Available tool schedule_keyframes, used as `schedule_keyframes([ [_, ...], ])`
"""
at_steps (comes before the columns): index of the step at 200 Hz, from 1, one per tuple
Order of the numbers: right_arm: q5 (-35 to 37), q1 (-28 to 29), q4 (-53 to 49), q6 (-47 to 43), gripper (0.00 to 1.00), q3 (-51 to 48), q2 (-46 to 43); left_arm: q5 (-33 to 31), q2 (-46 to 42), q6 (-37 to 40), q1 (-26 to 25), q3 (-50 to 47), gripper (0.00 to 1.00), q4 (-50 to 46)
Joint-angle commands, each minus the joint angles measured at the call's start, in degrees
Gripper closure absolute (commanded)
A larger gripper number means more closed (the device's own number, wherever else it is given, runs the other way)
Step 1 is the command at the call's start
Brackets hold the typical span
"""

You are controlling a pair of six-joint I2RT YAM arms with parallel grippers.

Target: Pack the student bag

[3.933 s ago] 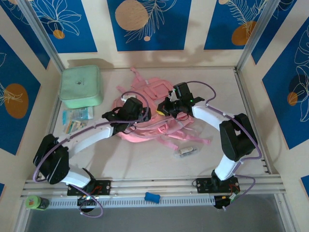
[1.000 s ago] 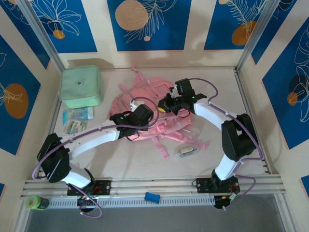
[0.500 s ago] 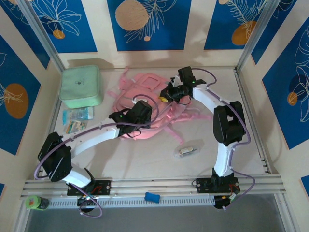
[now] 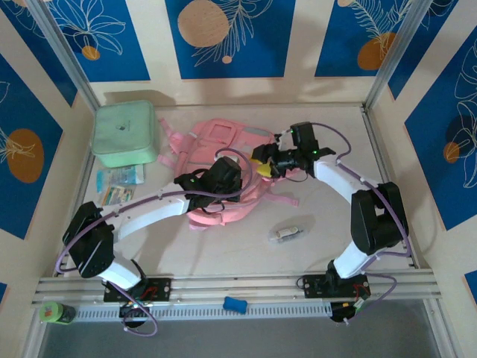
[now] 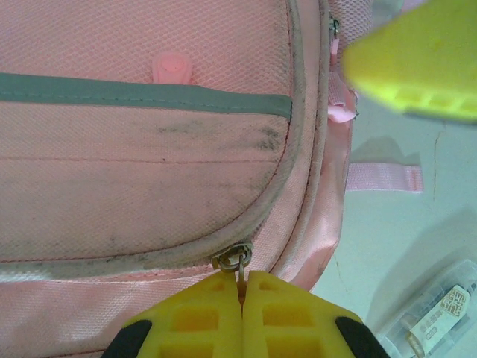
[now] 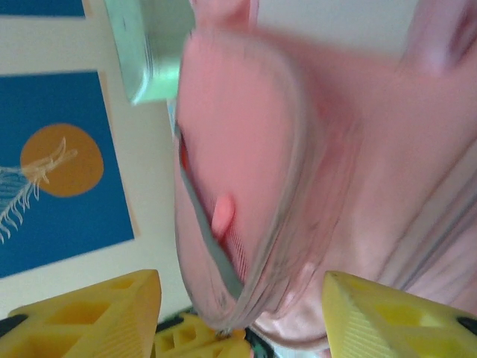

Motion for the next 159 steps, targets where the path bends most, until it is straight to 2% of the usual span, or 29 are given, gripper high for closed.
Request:
schedule_keyframes([
  [1,-2.0,2.3,4.5,4.2,0.40,-1.4,-1.1,2.0,-0.4,2.0,-0.2,0.2,1.00,2.4],
  [27,-0.2,4.9,7.4,6.5,0.41,-1.1,0.3,2.5,-1.5,2.7,-0.3,-0.8,1.00,3.8],
  [55,1.9,5.9,8.9,6.7,0.49,-0.6,2.2,2.1,-1.9,4.1,-0.2,-0.7,1.00,2.9],
  [109,7.1,5.3,1.1,0.5,0.85,3.2,3.2,0.5,-3.6,5.0,1.1,-2.3,1.00,-0.4],
  [147,7.5,4.7,-1.6,-2.3,1.00,3.7,2.6,1.2,-4.9,5.8,2.8,-3.8,1.00,-1.2],
  [159,7.5,3.8,-2.4,-3.3,1.00,3.6,2.1,0.3,-5.5,5.8,3.2,-4.2,1.00,-3.0],
])
